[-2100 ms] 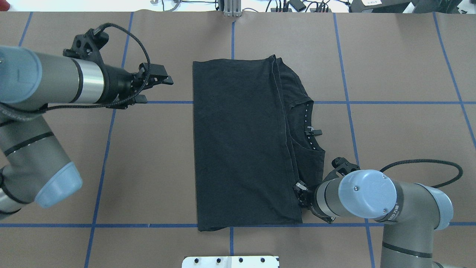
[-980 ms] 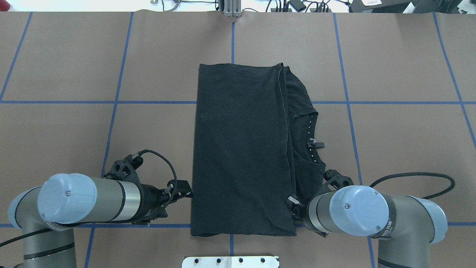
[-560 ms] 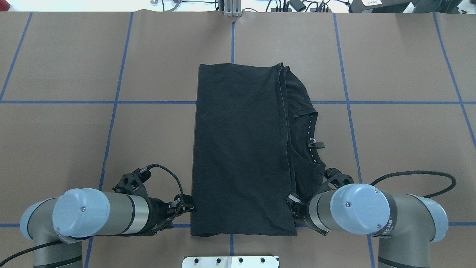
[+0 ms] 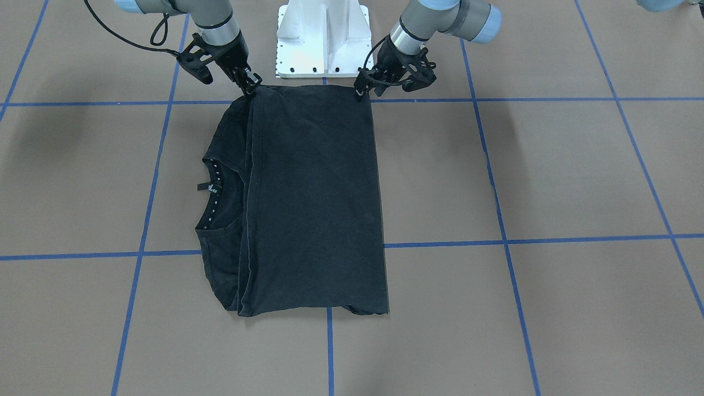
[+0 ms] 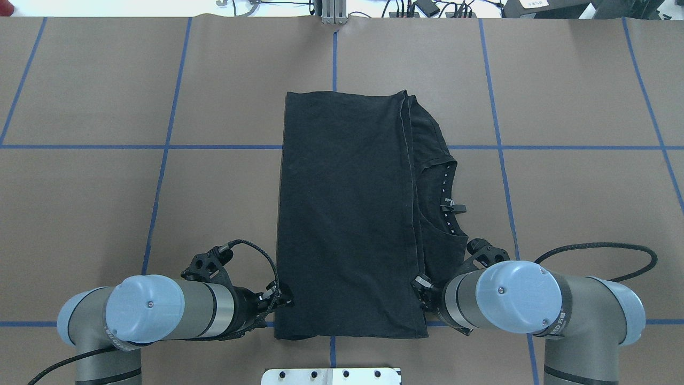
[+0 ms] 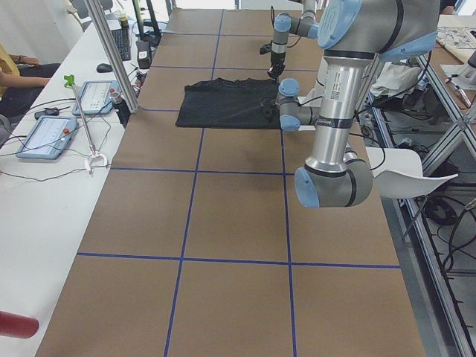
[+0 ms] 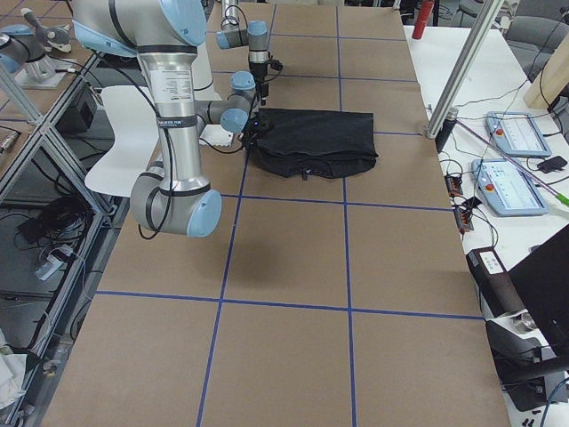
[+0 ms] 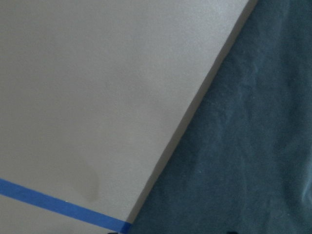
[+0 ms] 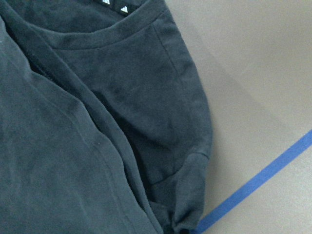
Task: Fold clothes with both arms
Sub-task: 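Grasp the near corners of the folded shirt with both grippers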
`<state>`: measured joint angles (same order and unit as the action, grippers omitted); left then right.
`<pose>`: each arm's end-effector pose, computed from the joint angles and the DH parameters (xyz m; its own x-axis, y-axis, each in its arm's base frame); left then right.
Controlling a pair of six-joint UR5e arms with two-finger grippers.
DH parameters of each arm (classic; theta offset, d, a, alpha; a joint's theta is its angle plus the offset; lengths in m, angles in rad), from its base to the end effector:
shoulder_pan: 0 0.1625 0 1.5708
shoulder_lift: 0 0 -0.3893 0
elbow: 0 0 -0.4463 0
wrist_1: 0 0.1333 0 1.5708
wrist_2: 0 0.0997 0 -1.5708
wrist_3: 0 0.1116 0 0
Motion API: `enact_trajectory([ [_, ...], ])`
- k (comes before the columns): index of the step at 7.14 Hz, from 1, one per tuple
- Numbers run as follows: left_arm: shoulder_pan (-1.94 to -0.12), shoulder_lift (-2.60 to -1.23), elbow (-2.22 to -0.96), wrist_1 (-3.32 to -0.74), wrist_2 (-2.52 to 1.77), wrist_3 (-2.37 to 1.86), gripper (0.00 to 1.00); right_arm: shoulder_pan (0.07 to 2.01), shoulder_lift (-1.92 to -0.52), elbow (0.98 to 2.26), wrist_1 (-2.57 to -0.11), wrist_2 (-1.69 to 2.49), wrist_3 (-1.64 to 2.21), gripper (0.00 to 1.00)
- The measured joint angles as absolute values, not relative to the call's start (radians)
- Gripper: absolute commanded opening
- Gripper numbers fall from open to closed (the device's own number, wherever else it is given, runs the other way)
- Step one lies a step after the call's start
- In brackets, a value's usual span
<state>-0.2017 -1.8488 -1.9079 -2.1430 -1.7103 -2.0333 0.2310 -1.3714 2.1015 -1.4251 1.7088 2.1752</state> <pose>0.5751 -0.2378 0.2282 0.2959 -0.5115 -0.8067 0.2280 0.8580 -0.4603 -0.5166 -0.2427 0.2406 0.4425 0.6823 0.5819 -0.4562 0.7300 -0.5089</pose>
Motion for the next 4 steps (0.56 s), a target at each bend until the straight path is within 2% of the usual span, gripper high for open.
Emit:
enact_trajectory([
  [4,-0.147,-1.849,-1.895,-2.144,-1.671,-2.07,0.68,0.235,-1.371,2.101,-1.425,1.709,2.175,0.0],
])
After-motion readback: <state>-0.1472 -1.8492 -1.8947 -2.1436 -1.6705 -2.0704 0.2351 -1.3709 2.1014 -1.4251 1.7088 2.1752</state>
